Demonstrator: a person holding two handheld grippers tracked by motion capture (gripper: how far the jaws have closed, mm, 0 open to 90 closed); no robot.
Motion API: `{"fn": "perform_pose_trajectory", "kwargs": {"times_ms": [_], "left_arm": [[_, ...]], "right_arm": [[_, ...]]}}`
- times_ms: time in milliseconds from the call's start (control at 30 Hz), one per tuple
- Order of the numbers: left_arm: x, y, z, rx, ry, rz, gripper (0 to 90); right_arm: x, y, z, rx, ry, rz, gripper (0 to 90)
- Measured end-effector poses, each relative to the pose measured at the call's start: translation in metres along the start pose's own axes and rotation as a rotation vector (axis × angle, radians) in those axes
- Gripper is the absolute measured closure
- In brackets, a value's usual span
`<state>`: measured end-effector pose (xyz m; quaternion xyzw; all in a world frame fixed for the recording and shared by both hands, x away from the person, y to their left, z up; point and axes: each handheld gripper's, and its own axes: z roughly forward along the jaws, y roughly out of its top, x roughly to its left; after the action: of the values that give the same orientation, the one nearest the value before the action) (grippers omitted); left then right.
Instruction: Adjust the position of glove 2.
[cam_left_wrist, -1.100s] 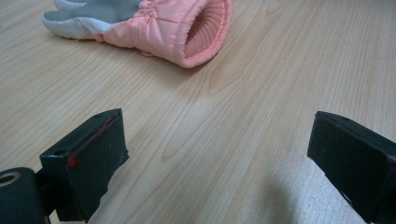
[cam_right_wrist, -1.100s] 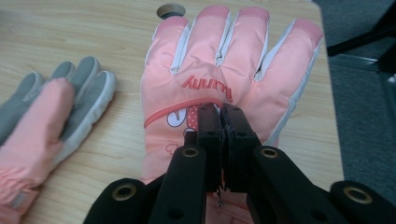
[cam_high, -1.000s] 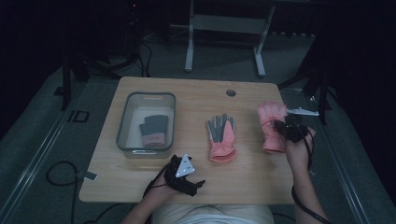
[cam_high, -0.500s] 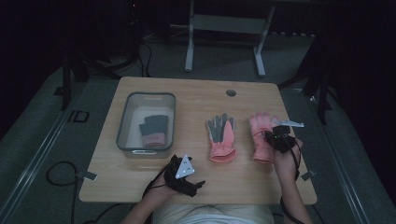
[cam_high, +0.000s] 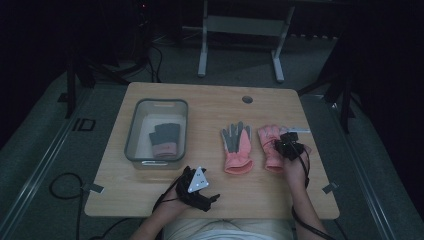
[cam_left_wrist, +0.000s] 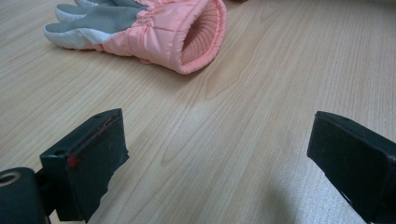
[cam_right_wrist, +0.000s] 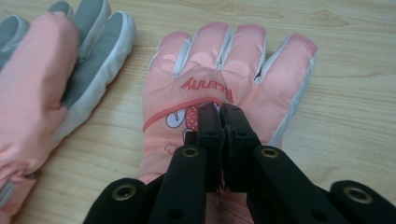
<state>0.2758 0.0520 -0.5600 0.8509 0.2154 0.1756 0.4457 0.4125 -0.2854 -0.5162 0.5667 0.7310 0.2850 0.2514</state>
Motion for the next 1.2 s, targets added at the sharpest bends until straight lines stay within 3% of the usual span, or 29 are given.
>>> {"fn": "perform_pose_trajectory", "kwargs": {"times_ms": [233,400,533,600,767,900,1067,1200], "left_arm": [[0.001,0.0,0.0,-0.001,-0.007,-0.006,4.3],[0.001,0.0,0.001,0.0,-0.008,-0.012,4.3],[0.001,0.0,0.0,0.0,-0.007,-0.007,4.3],[0.0,0.0,0.0,0.003,-0.007,-0.005,4.3],[0.0,0.001,0.0,-0.001,-0.006,-0.007,4.3],[0.001,0.0,0.0,0.009,-0.015,-0.007,4.3],[0.0,0.001,-0.001,0.003,-0.013,-0.004,4.3],[0.001,0.001,-0.002,0.001,-0.012,-0.01,4.3]], "right_arm": [[-0.004,-0.001,0.006,0.008,0.034,-0.024,84.5],[-0.012,0.009,-0.01,-0.042,0.086,-0.038,76.7],[-0.015,0.016,-0.022,-0.064,0.114,-0.094,71.0],[-0.013,0.018,-0.022,-0.056,0.107,-0.135,69.7],[-0.009,0.012,-0.014,-0.028,0.119,-0.184,65.1],[-0.008,0.002,-0.002,-0.001,0.11,-0.193,63.1],[-0.008,-0.008,0.007,-0.005,0.089,-0.209,63.1],[-0.008,-0.011,0.011,-0.016,0.082,-0.194,68.5]]}}
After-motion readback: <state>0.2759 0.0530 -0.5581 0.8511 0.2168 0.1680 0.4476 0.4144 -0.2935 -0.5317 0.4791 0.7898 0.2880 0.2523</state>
